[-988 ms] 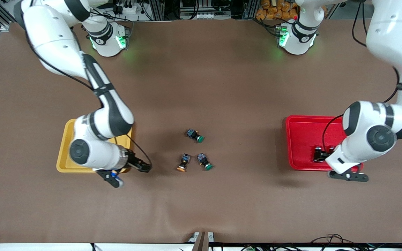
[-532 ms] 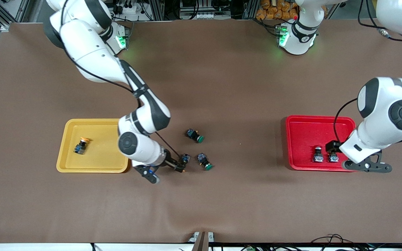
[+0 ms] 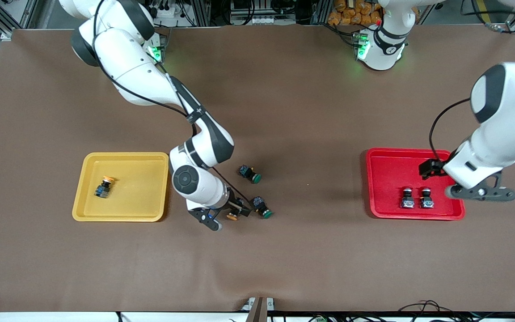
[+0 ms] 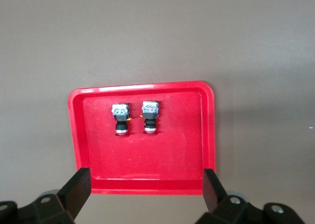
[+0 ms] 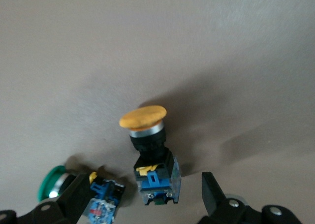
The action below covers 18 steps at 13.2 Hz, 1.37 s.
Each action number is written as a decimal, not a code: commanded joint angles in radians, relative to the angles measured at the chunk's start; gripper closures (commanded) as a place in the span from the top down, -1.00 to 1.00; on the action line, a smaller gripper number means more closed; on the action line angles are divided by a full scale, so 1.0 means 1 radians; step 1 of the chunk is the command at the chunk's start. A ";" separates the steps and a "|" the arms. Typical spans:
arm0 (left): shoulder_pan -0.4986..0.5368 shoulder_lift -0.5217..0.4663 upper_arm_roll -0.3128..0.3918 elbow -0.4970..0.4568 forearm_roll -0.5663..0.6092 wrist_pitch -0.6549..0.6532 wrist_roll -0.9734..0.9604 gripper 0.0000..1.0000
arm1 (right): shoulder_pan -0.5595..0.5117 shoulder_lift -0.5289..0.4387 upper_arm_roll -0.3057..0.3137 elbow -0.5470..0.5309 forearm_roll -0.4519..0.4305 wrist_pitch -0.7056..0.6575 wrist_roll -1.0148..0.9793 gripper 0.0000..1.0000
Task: Place red and yellow buttons in trays
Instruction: 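Grasp another yellow button with the right gripper while the left gripper withdraws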
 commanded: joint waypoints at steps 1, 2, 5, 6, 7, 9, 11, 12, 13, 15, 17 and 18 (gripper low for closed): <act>0.018 -0.067 0.000 0.038 -0.079 -0.068 0.007 1.00 | 0.035 0.040 -0.039 0.038 0.001 -0.005 0.013 0.91; 0.024 -0.064 0.001 0.107 -0.100 -0.135 0.007 1.00 | 0.033 0.040 -0.039 0.038 0.001 -0.006 0.015 0.19; 0.024 -0.065 0.001 0.214 -0.140 -0.228 0.004 1.00 | 0.033 0.040 -0.041 0.040 0.001 -0.008 0.028 -1.00; 0.024 -0.067 -0.003 0.217 -0.144 -0.239 0.004 1.00 | 0.032 0.040 -0.041 0.040 0.001 -0.008 0.024 -1.00; 0.026 -0.067 -0.003 0.229 -0.156 -0.268 0.004 1.00 | 0.021 0.040 -0.039 0.041 0.003 -0.012 0.025 -1.00; 0.026 -0.070 0.000 0.254 -0.159 -0.299 0.010 1.00 | 0.010 0.037 -0.036 0.043 0.010 -0.027 0.029 -1.00; 0.032 -0.125 0.001 0.241 -0.160 -0.300 0.019 1.00 | -0.001 0.023 -0.039 0.043 0.009 -0.072 0.048 -1.00; 0.033 -0.137 0.003 0.234 -0.159 -0.311 0.019 1.00 | -0.019 0.008 -0.039 0.046 0.010 -0.109 0.045 -1.00; 0.033 -0.140 0.004 0.232 -0.159 -0.328 0.016 1.00 | -0.048 -0.008 -0.034 0.046 0.009 -0.136 0.029 -1.00; 0.032 -0.148 0.003 0.228 -0.159 -0.362 0.013 1.00 | -0.077 -0.028 -0.034 0.047 0.009 -0.199 -0.010 -1.00; 0.033 -0.157 0.003 0.218 -0.159 -0.355 0.013 1.00 | -0.122 -0.070 -0.030 0.047 0.009 -0.282 -0.107 -1.00; 0.032 -0.165 0.003 0.206 -0.159 -0.348 0.013 1.00 | -0.140 -0.089 -0.036 0.047 0.009 -0.322 -0.152 -1.00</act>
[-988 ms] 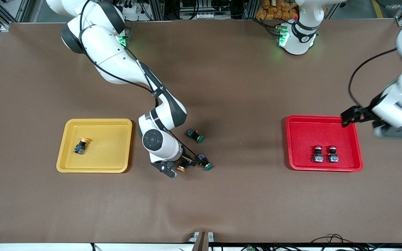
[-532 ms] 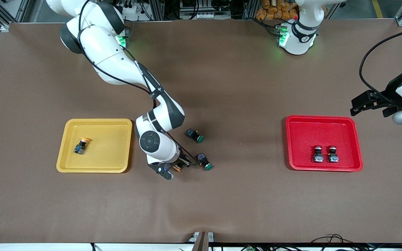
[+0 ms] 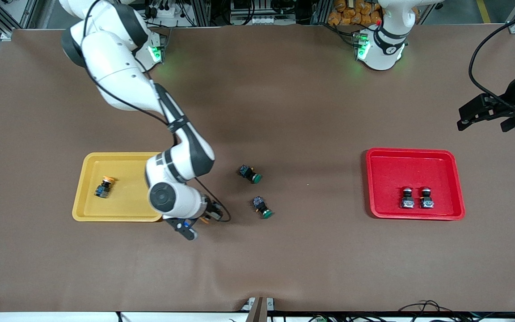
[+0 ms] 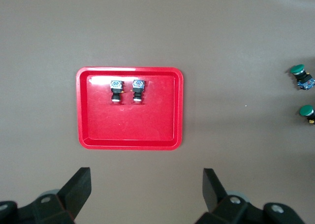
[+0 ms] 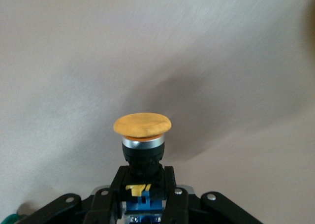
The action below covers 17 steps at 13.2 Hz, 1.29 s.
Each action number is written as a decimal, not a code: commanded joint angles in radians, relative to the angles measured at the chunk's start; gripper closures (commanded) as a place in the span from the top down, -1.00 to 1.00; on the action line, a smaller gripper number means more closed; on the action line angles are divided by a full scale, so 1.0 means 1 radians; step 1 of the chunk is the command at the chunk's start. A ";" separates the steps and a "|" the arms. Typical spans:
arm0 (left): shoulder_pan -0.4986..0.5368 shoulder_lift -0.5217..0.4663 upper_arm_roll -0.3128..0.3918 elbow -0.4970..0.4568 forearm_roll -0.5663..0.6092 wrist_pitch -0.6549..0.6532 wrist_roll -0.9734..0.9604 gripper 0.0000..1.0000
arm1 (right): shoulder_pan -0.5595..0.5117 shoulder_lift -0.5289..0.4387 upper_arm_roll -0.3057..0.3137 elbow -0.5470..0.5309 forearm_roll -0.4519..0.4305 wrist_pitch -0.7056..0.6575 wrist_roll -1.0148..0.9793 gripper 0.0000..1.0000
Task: Place red and yellow buttons in trays
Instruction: 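Carry the yellow button into the yellow tray with the right gripper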
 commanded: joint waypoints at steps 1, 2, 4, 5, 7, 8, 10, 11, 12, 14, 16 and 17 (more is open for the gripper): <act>0.008 -0.055 -0.001 -0.080 -0.017 0.037 0.009 1.00 | -0.050 -0.068 0.009 -0.016 0.004 -0.108 -0.115 -1.00; 0.009 -0.106 -0.003 -0.170 -0.020 0.110 0.007 1.00 | -0.070 -0.081 0.008 -0.017 0.004 -0.136 -0.188 -1.00; 0.016 -0.145 -0.001 -0.246 -0.022 0.178 0.003 1.00 | -0.117 -0.120 0.008 -0.037 0.004 -0.193 -0.290 -1.00; 0.016 -0.137 -0.001 -0.237 -0.028 0.180 -0.002 1.00 | -0.139 -0.133 0.008 -0.040 -0.008 -0.224 -0.334 -1.00; 0.025 -0.125 0.002 -0.211 -0.088 0.177 -0.003 1.00 | -0.190 -0.194 0.008 -0.138 -0.066 -0.227 -0.481 -1.00; 0.029 -0.123 0.002 -0.202 -0.080 0.175 -0.005 1.00 | -0.210 -0.221 0.008 -0.202 -0.092 -0.204 -0.541 -1.00; 0.028 -0.122 0.004 -0.202 -0.068 0.174 0.001 1.00 | -0.237 -0.280 0.008 -0.336 -0.108 -0.100 -0.612 -1.00; 0.026 -0.120 0.002 -0.202 -0.069 0.174 -0.013 1.00 | -0.251 -0.298 0.008 -0.396 -0.111 -0.042 -0.652 -1.00; 0.025 -0.109 0.002 -0.194 -0.074 0.175 -0.013 1.00 | -0.278 -0.318 0.008 -0.468 -0.115 0.029 -0.706 -1.00; 0.022 -0.073 0.000 -0.130 -0.065 0.172 -0.025 1.00 | -0.322 -0.350 0.008 -0.610 -0.115 0.183 -0.795 -1.00; 0.017 -0.069 0.000 -0.127 -0.063 0.171 -0.026 1.00 | -0.334 -0.357 0.008 -0.648 -0.115 0.212 -0.813 -1.00; 0.014 -0.068 -0.001 -0.128 -0.053 0.171 -0.030 1.00 | -0.349 -0.360 0.008 -0.658 -0.115 0.212 -0.841 -1.00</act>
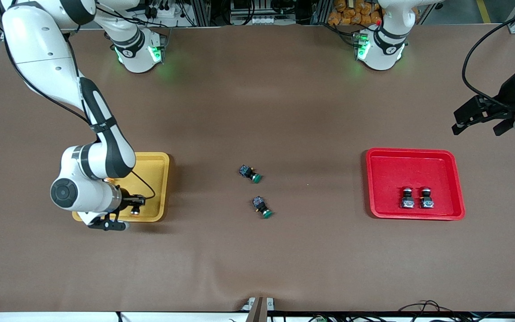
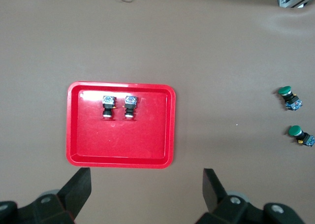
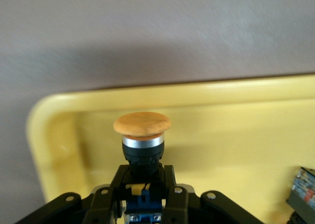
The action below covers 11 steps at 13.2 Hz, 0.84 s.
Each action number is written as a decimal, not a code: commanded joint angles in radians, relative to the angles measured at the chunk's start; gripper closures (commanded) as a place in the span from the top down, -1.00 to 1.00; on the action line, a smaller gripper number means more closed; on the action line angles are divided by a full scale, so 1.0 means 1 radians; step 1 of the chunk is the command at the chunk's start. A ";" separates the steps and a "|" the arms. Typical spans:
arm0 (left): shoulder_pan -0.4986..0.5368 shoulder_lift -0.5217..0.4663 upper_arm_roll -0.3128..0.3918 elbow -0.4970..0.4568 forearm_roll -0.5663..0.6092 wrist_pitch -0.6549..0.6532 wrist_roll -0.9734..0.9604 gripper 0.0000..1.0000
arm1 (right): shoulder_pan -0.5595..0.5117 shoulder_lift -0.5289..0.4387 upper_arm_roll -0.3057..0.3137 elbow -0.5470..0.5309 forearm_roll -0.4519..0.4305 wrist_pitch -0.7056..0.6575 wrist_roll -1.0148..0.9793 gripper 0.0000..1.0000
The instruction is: Place red and yellow buttons in trays
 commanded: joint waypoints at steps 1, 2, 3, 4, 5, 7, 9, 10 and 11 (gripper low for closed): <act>-0.002 0.017 -0.011 0.029 0.026 -0.005 -0.018 1.00 | -0.049 -0.067 0.018 -0.087 -0.014 0.016 -0.073 -1.00; -0.002 0.018 -0.011 0.029 0.032 -0.005 -0.018 1.00 | -0.068 -0.067 0.020 -0.092 -0.012 0.013 -0.084 -1.00; -0.002 0.019 -0.013 0.028 0.032 -0.005 -0.018 1.00 | -0.063 -0.067 0.020 -0.092 -0.011 0.006 -0.075 -1.00; -0.002 0.019 -0.013 0.029 0.032 -0.005 -0.017 1.00 | -0.062 -0.067 0.020 -0.089 -0.008 0.005 -0.064 -1.00; -0.002 0.017 -0.013 0.031 0.032 -0.005 -0.015 1.00 | -0.060 -0.067 0.020 -0.087 -0.006 0.005 -0.056 -0.96; -0.002 0.018 -0.013 0.029 0.032 -0.005 -0.016 1.00 | -0.060 -0.068 0.022 -0.087 -0.006 0.013 -0.059 0.99; -0.002 0.017 -0.013 0.028 0.032 -0.005 -0.016 1.00 | -0.053 -0.068 0.025 -0.086 -0.005 0.013 -0.056 1.00; -0.002 0.017 -0.013 0.028 0.032 -0.005 -0.016 1.00 | -0.053 -0.071 0.025 -0.081 -0.003 0.006 -0.056 1.00; -0.002 0.018 -0.013 0.029 0.032 -0.005 -0.016 1.00 | -0.056 -0.080 0.025 -0.080 -0.003 0.002 -0.056 1.00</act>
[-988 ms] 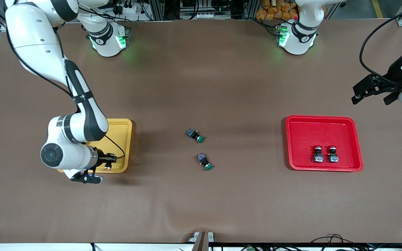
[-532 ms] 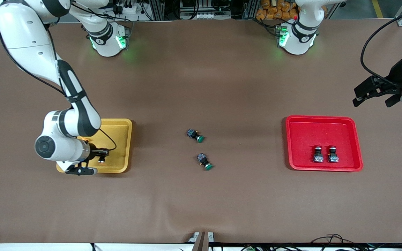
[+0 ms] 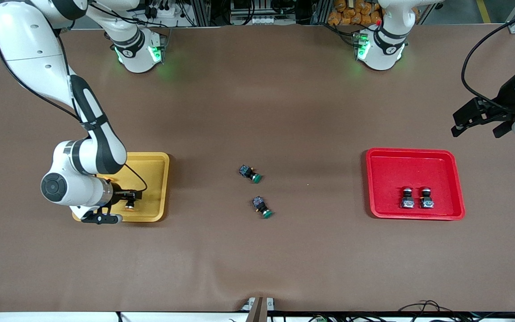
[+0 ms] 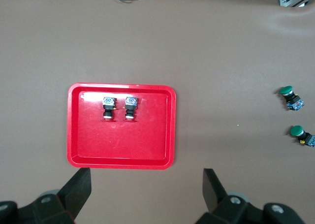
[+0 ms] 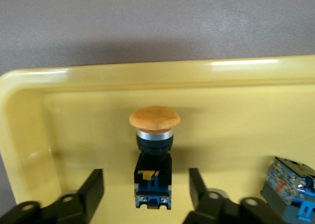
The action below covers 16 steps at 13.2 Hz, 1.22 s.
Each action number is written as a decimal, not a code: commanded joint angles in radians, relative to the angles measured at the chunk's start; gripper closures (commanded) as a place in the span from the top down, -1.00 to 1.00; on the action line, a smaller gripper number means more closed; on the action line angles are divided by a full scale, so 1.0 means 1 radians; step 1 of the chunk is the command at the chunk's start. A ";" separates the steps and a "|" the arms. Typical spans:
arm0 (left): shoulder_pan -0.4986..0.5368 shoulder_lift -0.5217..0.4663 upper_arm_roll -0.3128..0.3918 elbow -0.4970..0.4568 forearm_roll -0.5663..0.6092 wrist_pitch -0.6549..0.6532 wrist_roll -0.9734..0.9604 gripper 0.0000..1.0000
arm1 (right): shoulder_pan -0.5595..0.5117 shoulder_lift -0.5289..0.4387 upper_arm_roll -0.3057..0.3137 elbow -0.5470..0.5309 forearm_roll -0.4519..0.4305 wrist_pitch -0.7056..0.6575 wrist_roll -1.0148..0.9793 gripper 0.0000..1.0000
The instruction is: Place red and yellow buttons in trays
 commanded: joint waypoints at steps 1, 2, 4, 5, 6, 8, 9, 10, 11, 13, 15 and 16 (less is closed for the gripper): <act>-0.001 0.010 -0.007 0.023 0.022 -0.005 -0.016 1.00 | -0.010 -0.057 0.009 -0.028 -0.003 -0.010 0.006 1.00; -0.001 0.008 -0.007 0.023 0.022 -0.005 -0.016 1.00 | -0.010 -0.062 0.009 -0.007 -0.003 -0.039 0.006 1.00; -0.001 0.008 -0.007 0.023 0.022 -0.005 -0.015 1.00 | -0.015 -0.062 0.009 0.048 -0.001 -0.103 0.006 1.00; -0.001 0.008 -0.007 0.024 0.022 -0.005 -0.015 1.00 | -0.021 -0.065 0.007 0.080 -0.001 -0.142 0.003 1.00; -0.001 0.010 -0.007 0.023 0.022 -0.005 -0.015 1.00 | -0.027 -0.068 0.006 0.125 -0.001 -0.187 0.000 1.00; -0.001 0.010 -0.007 0.024 0.022 -0.005 -0.015 1.00 | -0.041 -0.066 0.006 0.240 0.002 -0.308 -0.001 1.00; -0.001 0.010 -0.007 0.024 0.022 -0.005 -0.015 1.00 | -0.039 -0.065 0.006 0.298 0.002 -0.359 -0.001 1.00; -0.001 0.008 -0.007 0.024 0.022 -0.005 -0.015 1.00 | -0.041 -0.065 0.006 0.347 0.000 -0.414 -0.001 1.00; -0.001 0.010 -0.007 0.024 0.022 -0.005 -0.015 1.00 | -0.041 -0.065 0.007 0.402 -0.006 -0.485 -0.001 1.00; -0.001 0.008 -0.007 0.024 0.022 -0.005 -0.015 1.00 | -0.036 -0.062 0.004 0.523 -0.015 -0.599 -0.003 1.00; -0.001 0.008 -0.007 0.024 0.021 -0.005 -0.015 1.00 | -0.042 -0.065 0.004 0.580 -0.015 -0.671 -0.007 1.00; -0.001 0.008 -0.007 0.024 0.021 -0.005 -0.015 1.00 | -0.039 -0.075 0.003 0.597 -0.018 -0.697 -0.006 1.00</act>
